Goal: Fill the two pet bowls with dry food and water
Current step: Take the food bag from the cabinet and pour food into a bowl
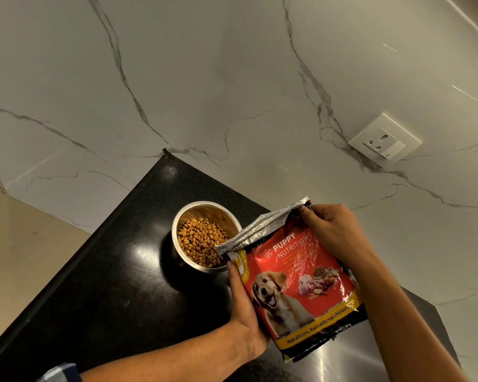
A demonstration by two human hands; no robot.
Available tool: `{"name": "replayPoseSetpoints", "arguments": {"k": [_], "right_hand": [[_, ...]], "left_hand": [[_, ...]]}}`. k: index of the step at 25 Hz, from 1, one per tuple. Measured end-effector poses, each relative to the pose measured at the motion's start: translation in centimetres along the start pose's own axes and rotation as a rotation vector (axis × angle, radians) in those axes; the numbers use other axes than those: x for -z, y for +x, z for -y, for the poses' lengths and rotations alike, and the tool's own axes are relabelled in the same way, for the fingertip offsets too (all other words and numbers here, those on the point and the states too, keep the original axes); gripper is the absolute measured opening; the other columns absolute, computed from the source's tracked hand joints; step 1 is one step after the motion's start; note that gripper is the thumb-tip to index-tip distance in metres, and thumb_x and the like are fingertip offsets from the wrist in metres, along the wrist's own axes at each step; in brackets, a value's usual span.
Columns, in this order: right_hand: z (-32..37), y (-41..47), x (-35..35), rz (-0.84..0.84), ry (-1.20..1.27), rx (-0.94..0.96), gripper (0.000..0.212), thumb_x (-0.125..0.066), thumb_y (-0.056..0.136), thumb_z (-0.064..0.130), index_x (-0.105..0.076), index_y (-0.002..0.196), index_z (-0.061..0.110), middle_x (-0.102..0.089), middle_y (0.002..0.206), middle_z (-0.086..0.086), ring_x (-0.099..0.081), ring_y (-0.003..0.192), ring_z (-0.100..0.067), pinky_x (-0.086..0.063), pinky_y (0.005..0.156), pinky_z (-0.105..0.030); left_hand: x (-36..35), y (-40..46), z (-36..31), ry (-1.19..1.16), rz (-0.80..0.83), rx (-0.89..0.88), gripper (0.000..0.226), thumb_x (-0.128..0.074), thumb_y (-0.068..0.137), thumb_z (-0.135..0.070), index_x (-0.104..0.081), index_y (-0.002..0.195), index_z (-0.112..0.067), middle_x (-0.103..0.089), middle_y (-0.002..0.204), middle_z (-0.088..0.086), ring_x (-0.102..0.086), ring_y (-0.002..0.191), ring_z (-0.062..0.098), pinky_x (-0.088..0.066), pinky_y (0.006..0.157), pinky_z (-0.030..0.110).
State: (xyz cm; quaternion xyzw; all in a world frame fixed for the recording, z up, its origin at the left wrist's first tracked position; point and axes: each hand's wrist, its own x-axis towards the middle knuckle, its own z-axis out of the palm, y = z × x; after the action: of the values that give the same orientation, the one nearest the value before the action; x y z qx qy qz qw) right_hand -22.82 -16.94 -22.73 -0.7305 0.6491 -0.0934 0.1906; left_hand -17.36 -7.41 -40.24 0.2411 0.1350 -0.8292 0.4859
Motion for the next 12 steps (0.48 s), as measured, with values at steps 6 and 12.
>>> {"name": "replayPoseSetpoints", "arguments": {"k": [6,12], "right_hand": [[0.05,0.22,0.03,0.004,-0.009,0.003,0.037,-0.051,0.098,0.044,-0.075,0.090,0.017,-0.074,0.068,-0.003,-0.071,0.057,-0.019,-0.059,0.057,-0.032],[0.27,0.46,0.08,-0.014,-0.010,0.010,0.037,-0.051,0.098,0.044,-0.075,0.092,0.016,-0.074,0.069,-0.001,-0.071,0.057,-0.017,-0.056,0.056,-0.027]], "left_hand": [[-0.42,-0.53,-0.35,0.029,-0.028,0.001,0.121,-0.038,0.054,-0.099,-0.070,0.127,-0.007,-0.072,0.118,0.028,-0.068,0.112,0.046,-0.050,0.101,0.059],[-0.84,-0.70,-0.58,0.001,-0.001,-0.013,0.123,-0.040,0.051,-0.098,-0.068,0.131,-0.008,-0.071,0.122,0.027,-0.067,0.115,0.045,-0.048,0.104,0.060]]}}
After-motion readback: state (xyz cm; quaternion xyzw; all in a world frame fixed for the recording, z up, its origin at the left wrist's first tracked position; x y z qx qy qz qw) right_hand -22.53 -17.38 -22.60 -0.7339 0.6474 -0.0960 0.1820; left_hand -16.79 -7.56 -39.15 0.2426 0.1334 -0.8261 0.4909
